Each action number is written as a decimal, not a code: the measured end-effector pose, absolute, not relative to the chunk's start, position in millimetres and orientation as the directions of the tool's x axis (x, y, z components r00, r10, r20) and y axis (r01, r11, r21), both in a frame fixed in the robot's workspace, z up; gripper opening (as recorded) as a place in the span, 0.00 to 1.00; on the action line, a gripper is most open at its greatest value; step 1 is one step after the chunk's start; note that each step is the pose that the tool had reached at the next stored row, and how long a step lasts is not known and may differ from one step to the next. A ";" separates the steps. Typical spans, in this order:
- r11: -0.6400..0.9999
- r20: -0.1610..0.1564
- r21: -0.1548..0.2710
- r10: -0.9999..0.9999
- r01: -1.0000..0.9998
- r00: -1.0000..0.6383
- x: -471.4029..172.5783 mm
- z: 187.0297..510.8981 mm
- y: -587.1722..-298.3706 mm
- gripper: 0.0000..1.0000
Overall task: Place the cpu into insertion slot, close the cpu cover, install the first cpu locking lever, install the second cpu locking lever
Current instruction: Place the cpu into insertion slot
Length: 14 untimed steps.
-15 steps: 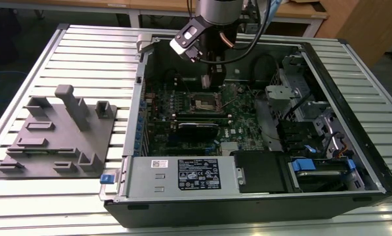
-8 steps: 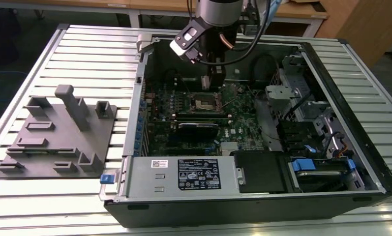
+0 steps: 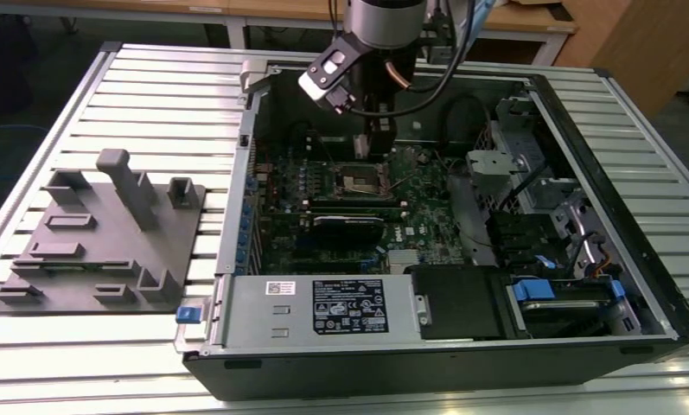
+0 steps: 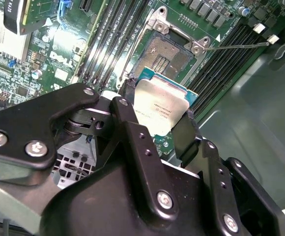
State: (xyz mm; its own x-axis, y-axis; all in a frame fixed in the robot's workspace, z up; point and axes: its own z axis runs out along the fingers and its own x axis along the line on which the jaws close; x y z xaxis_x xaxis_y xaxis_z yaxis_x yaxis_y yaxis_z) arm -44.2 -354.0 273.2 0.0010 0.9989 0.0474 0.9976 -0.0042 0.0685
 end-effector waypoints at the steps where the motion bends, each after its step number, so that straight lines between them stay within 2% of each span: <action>1: -0.004 0.047 0.069 0.999 0.998 0.001 -44.2 272.5 -354.0 0.54; 14: -0.004 0.047 0.069 0.999 0.998 0.001 -44.2 261.2 -354.0 0.54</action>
State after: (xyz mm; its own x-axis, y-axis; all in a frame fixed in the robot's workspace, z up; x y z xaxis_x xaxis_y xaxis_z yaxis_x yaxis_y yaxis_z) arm -44.2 -354.0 261.2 0.0010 0.9989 0.0475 0.9976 -0.0042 0.0685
